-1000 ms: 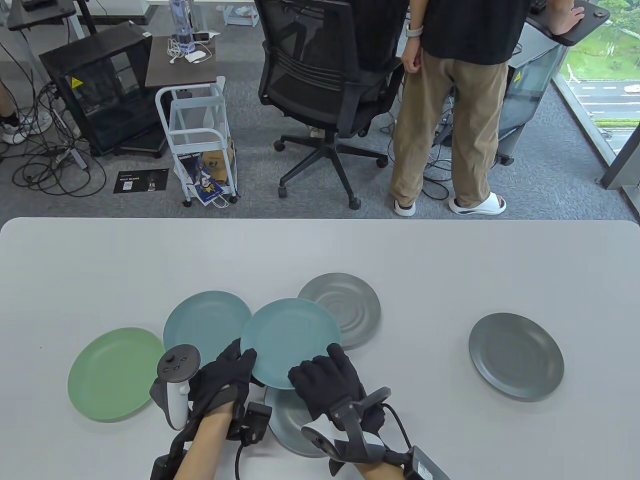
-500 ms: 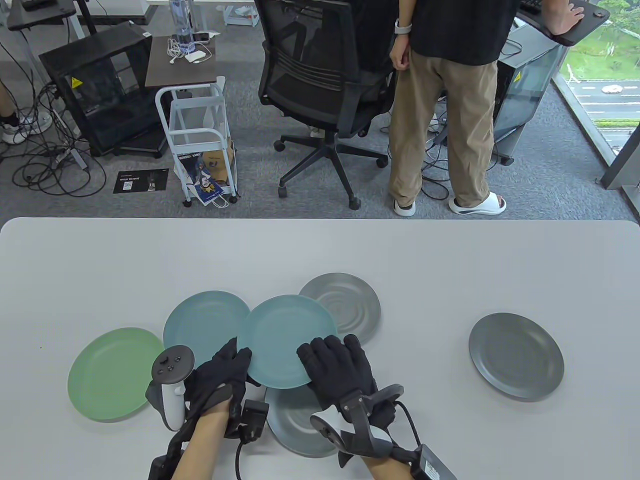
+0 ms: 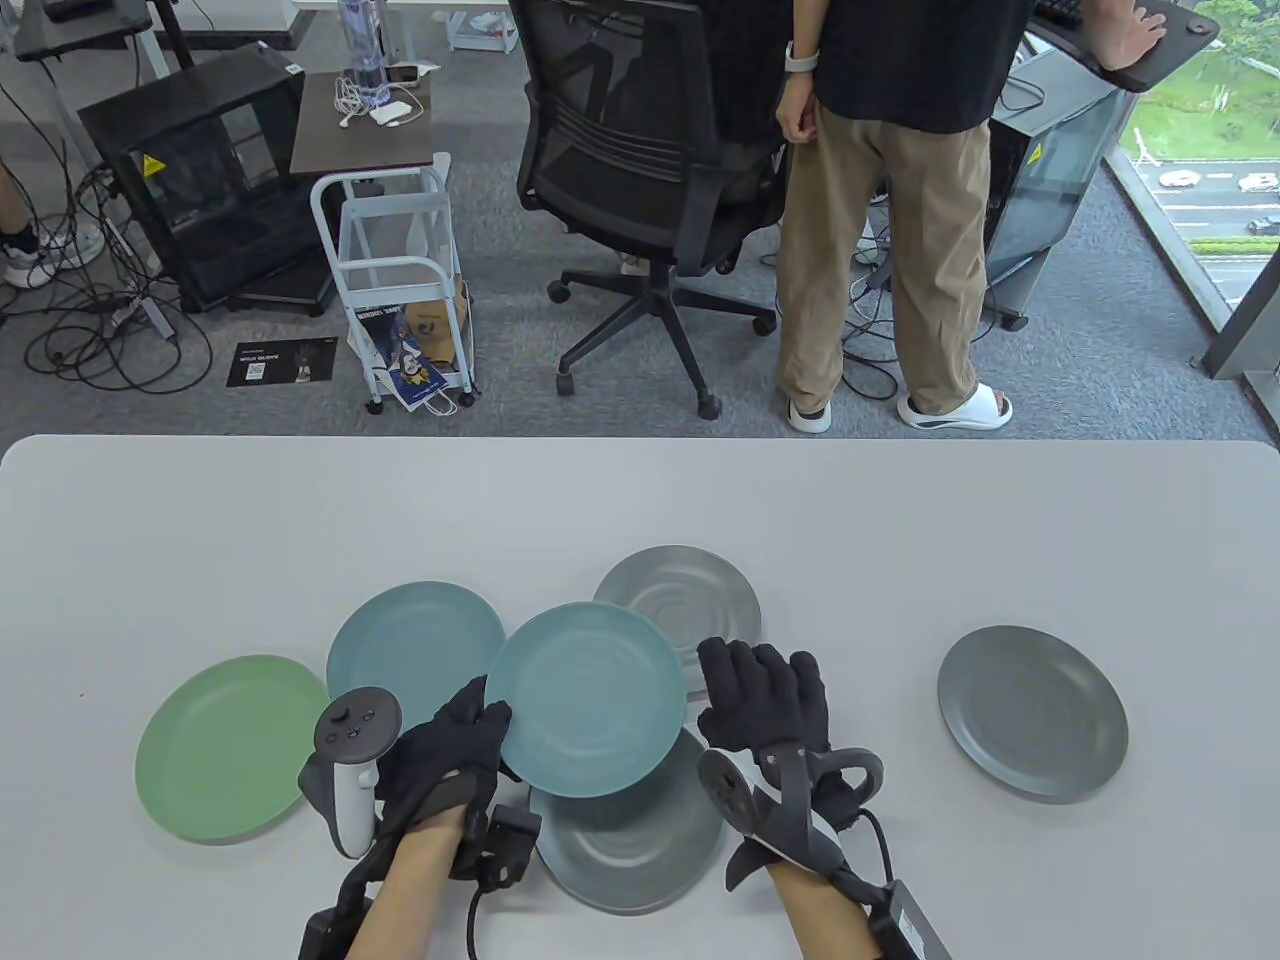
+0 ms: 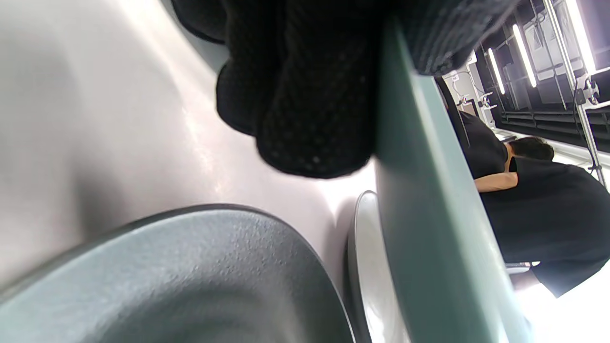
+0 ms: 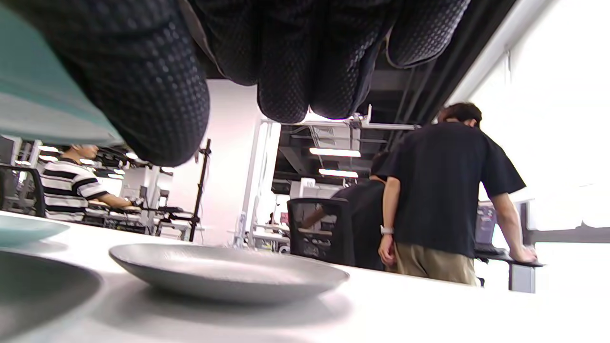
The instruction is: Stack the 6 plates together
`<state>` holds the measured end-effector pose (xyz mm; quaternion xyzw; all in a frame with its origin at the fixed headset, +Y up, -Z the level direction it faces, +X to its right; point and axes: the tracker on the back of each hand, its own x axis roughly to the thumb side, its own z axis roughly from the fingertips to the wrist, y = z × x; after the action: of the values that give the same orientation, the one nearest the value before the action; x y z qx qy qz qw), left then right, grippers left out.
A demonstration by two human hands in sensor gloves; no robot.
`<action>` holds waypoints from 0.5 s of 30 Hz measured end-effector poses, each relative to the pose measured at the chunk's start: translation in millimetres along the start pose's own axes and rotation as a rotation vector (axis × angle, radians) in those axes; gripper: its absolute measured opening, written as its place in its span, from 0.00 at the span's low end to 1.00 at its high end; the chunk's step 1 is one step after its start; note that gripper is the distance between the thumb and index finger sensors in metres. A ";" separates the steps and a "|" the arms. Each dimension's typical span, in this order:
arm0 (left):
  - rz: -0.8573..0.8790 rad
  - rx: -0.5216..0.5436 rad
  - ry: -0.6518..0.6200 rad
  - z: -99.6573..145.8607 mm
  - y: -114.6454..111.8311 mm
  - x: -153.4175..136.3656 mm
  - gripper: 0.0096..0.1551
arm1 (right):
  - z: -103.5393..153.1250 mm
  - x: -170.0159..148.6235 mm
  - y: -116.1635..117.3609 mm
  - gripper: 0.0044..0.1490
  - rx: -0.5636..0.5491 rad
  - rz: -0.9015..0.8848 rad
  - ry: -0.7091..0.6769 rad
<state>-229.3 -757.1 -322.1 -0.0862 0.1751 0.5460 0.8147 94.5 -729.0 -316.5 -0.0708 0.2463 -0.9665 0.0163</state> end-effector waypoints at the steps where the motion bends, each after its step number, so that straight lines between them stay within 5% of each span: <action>1: -0.009 -0.010 -0.001 -0.4 -0.8 0.3 0.31 | -0.5 -2.7 2.7 0.48 0.014 -0.004 0.010; 15: -0.166 -0.078 -0.045 -1.8 -12.1 7.0 0.29 | -1.9 -12.0 7.5 0.46 0.071 -0.039 0.062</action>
<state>-216.1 -756.4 -327.1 -0.1198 0.1276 0.4847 0.8570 106.1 -733.9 -323.3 -0.0449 0.2109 -0.9764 -0.0076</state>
